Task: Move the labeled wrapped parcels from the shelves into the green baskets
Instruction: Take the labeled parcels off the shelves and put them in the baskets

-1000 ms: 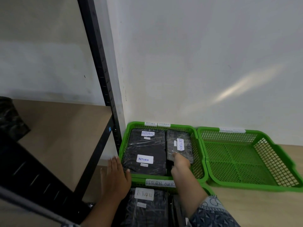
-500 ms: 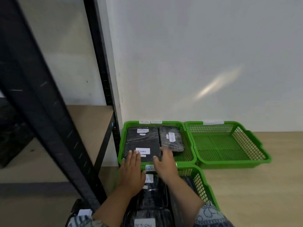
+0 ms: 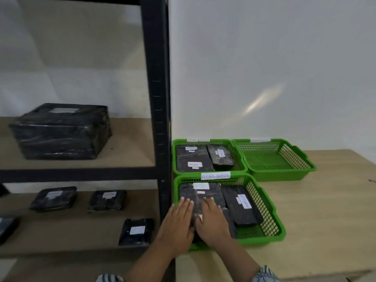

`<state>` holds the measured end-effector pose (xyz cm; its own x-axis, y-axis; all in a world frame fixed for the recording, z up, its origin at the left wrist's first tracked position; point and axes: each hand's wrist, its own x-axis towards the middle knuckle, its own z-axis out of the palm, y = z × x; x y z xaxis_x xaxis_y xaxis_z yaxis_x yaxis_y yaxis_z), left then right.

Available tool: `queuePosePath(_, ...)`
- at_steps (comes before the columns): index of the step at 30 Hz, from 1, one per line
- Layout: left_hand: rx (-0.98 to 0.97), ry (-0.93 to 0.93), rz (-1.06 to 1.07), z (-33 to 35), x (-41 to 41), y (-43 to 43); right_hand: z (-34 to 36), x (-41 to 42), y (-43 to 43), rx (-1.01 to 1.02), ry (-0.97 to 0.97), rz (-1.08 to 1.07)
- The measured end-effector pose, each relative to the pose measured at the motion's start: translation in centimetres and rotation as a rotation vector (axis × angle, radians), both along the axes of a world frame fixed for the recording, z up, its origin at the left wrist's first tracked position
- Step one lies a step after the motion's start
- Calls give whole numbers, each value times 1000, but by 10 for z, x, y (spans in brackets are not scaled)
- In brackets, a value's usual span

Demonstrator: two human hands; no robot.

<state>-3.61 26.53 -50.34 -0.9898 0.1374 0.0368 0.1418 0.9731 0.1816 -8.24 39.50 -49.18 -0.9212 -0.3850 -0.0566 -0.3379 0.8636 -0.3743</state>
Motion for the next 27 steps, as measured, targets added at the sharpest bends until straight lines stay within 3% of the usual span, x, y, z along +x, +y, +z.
queuePosePath(6,-15,51,48,0,83,-42,-4,68,-40,37,3,102)
queuePosePath(14,-62,0,322,2,152,-119,0,120,-104,-3,17,262)
queuePosePath(27,-143,-59,471,-26,150,-206,-22,98,-191,34,-91,360)
